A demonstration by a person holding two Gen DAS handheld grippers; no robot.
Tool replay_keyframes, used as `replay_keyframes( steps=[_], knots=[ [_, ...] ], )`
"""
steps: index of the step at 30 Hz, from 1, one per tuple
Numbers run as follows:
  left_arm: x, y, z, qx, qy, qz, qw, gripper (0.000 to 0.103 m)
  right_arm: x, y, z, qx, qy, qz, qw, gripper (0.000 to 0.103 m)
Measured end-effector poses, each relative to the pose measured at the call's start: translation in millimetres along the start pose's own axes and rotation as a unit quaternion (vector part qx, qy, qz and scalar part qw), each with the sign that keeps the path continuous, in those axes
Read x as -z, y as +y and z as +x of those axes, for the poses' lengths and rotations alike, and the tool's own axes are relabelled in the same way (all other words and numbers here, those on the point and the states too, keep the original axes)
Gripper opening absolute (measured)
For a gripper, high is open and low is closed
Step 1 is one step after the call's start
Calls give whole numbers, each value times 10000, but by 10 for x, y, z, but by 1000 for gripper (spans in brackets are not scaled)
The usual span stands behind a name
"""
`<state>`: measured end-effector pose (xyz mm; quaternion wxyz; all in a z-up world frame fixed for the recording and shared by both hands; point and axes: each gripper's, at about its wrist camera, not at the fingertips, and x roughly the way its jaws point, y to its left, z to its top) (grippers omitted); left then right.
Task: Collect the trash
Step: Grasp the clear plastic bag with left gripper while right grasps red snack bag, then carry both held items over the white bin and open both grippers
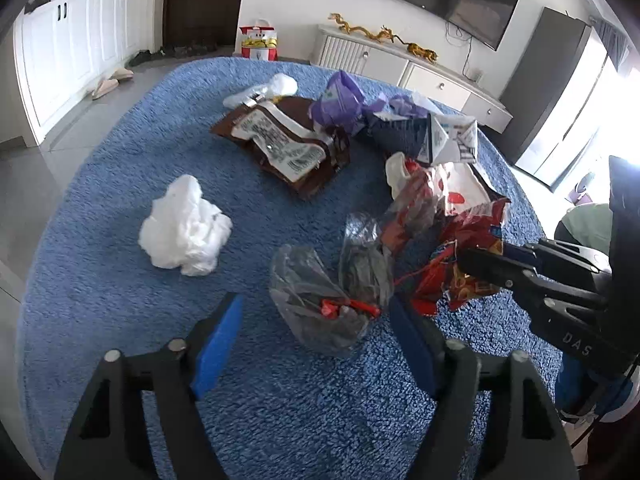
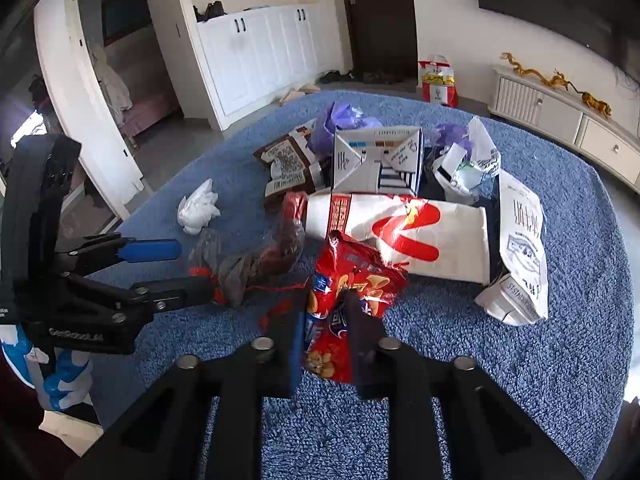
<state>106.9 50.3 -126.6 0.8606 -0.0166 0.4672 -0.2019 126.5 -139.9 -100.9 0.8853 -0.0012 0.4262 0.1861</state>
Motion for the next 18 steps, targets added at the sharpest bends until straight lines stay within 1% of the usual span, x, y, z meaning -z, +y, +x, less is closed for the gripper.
replay_keyframes(
  steps=[2,3,4,5,6,8,18],
  knots=[
    [6,-26,50,54,86,36,9999,47,16,-9,-17,-13,-4,-6,10000,9],
    [16,-38,68,89,129,41,9999,42,22,-11,-36,-18,-14,-5,10000,9],
    [25,-52,78,121,159,40,9998,32,31,-13,-68,-25,-29,1,10000,8],
    [36,-67,80,140,172,47,9997,25,42,-13,-94,-33,-51,3,10000,7],
    [48,-84,68,143,155,59,9998,24,53,-8,-128,-35,-80,-4,10000,7],
    [66,-107,15,132,89,62,9999,19,73,-6,-183,-29,-137,-17,9999,6],
    [184,-231,-493,-58,-389,31,9992,15,247,-50,-638,44,-582,64,9983,5]
  ],
)
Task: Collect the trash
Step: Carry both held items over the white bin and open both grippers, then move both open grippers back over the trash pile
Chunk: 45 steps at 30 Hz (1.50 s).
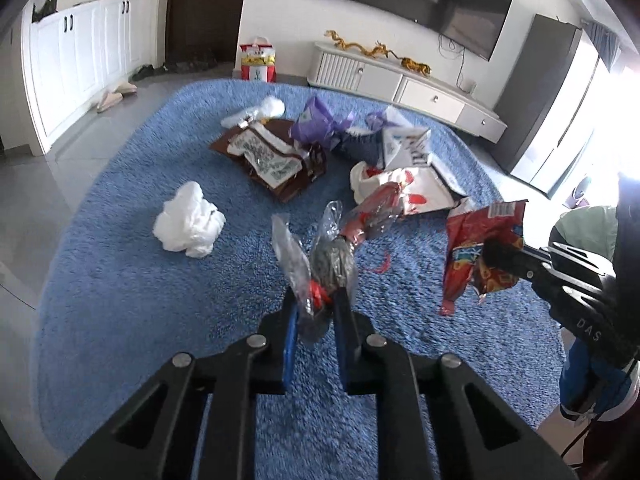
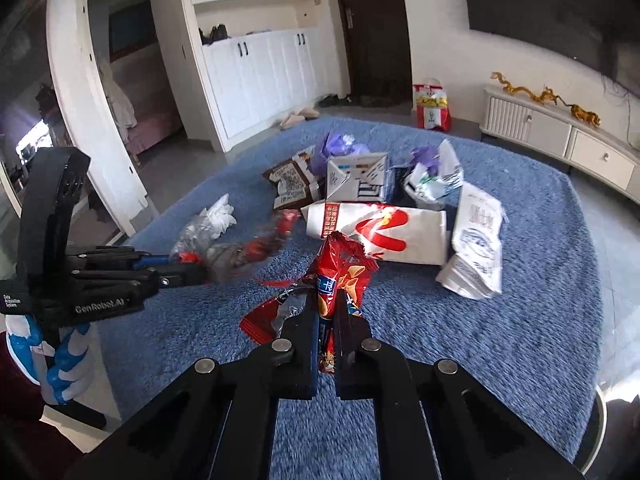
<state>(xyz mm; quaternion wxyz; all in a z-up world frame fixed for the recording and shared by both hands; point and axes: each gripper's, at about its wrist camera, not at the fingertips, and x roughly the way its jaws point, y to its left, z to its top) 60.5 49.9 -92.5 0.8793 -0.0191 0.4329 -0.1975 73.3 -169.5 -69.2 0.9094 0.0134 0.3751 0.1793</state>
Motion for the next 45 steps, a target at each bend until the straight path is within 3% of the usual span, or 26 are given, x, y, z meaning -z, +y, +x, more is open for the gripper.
replay_keyframes(
  steps=[7,13,23,31,36,38,39,41,45],
  knots=[
    [-89,-371,-289,164,-256,338,9990,15,119,-341,-483,373,-450,254,9980,5],
    [-330,-1049,-185,707,-183,896,9933,15,408,-1004,-996,1182,-753,761,9872,5],
    [-603,-2620,769,1432,599,1840,9706,15,899,-2142,-1234,2425,-377,1318,9604,5],
    [-498,-3600,1698,1529,1387,2218,9530,16,1228,-2885,-1068,2762,288,1695,9456,7],
    [-376,-3888,2152,1678,1887,2120,9441,17,1404,-3214,-918,2842,649,1908,9373,11],
    [-332,-3930,2292,1808,2109,2008,9394,23,1479,-3310,-893,2908,745,2011,9324,29],
    [-329,-3946,2367,1864,2224,1933,9373,24,1507,-3334,-890,2964,791,2057,9293,32],
    [-312,-3949,2434,1989,2400,1795,9331,24,1559,-3358,-927,3009,801,2137,9260,34],
    [-320,-3874,2386,2073,2391,1651,9341,25,1625,-3303,-1037,3053,765,2220,9228,37]
  ],
)
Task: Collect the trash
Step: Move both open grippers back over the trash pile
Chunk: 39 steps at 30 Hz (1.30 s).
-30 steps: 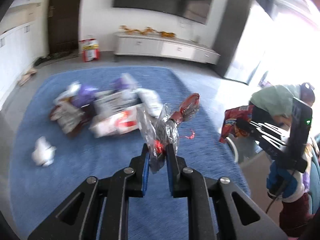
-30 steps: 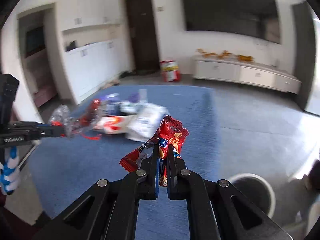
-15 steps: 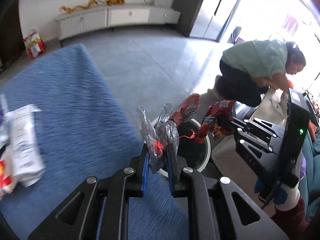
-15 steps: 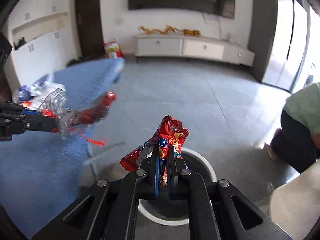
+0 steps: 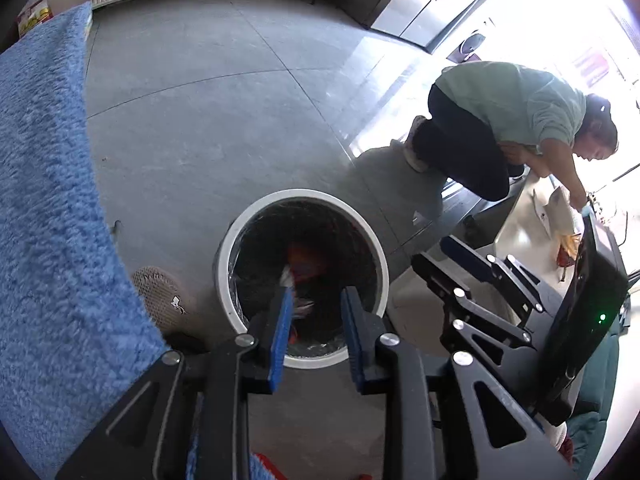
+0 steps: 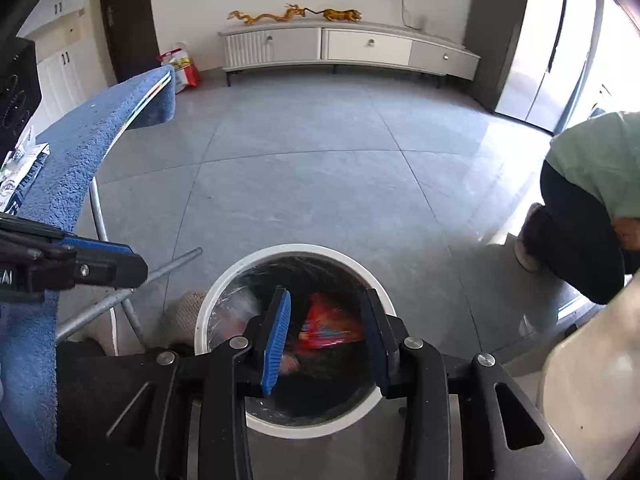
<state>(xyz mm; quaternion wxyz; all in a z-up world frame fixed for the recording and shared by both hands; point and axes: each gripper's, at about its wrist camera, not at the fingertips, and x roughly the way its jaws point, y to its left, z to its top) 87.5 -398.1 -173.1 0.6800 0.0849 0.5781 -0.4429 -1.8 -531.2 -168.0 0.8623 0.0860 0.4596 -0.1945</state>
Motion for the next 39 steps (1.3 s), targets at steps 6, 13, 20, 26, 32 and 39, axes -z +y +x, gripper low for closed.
replay_keyframes(
  steps=[6,13,20,26,32,39],
  knots=[
    [210,8,-547,-208,-753,163,9968,25,-4,105,-384,-165,-303,82,9994,37],
    [535,162,-1370,-642,-1536,80,9860,25,-242,688,-1154,-353,-1038,-489,9928,42],
    [1148,680,-2339,-1208,-2477,-234,9610,61,-427,1478,-1734,-700,-1648,-1178,9768,51],
    [1736,1319,-3010,-1502,-2956,-714,9407,61,-462,2093,-1984,-1030,-1884,-1565,9641,58],
    [2262,1901,-3317,-1658,-3177,-1302,9245,70,-404,2470,-1977,-1190,-1790,-1731,9612,62],
    [2478,2242,-3346,-1589,-3138,-1565,9229,75,-397,2790,-1803,-1292,-1558,-1894,9608,68]
  ],
)
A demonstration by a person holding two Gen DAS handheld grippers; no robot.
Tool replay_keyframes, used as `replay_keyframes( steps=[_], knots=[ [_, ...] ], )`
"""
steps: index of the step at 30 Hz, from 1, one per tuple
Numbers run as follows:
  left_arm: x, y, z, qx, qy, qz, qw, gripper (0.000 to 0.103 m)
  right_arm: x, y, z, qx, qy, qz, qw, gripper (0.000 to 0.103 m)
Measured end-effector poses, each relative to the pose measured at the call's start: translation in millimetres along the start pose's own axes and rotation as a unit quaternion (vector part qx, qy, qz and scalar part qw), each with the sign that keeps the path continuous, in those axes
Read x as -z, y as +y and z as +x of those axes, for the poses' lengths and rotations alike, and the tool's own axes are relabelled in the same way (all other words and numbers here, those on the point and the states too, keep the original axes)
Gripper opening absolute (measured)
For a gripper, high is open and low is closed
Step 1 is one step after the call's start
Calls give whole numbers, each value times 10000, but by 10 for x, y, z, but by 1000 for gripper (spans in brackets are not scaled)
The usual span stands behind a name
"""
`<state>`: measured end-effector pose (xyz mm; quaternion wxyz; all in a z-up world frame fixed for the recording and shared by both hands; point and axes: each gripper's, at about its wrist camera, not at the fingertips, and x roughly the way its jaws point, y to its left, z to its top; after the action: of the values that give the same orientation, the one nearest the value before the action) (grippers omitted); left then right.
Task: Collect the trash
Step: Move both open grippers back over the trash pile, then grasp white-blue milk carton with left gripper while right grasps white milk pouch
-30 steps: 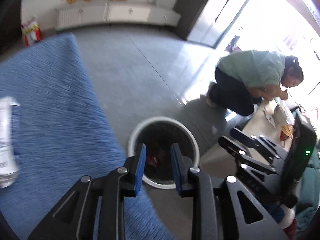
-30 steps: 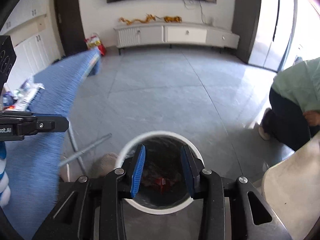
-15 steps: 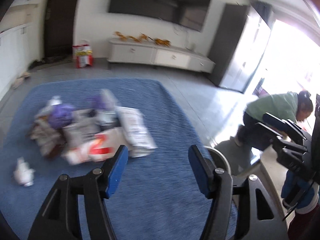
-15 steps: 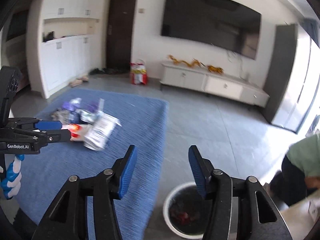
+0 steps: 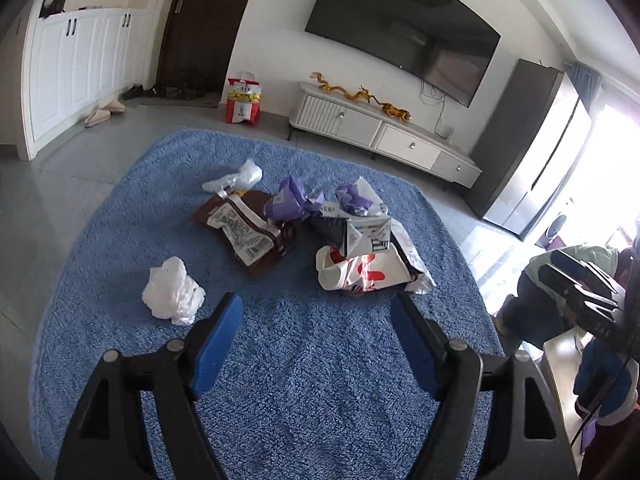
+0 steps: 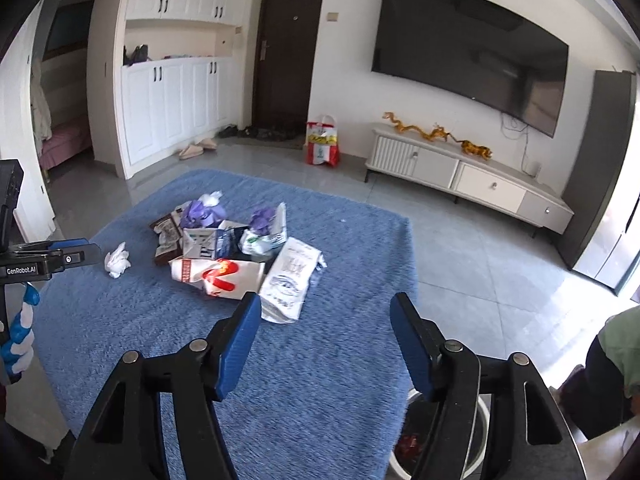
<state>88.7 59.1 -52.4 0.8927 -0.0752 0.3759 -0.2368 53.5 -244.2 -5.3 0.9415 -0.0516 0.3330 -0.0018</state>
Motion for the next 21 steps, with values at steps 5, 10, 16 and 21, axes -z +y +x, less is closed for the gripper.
replay_keyframes(
  steps=[5,10,16,21],
  knots=[
    [-18,-191,206,167,187,345,9991,76,41,131,272,-205,241,41,9995,73],
    [-145,-268,463,445,378,88,9983,76,84,178,600,-366,528,94,9979,75],
    [-333,-390,807,178,334,-186,9991,81,51,256,958,-454,737,10,9962,82],
    [-415,-519,1146,-35,487,-374,9981,81,-12,260,1235,-488,970,-41,9941,84]
  ],
)
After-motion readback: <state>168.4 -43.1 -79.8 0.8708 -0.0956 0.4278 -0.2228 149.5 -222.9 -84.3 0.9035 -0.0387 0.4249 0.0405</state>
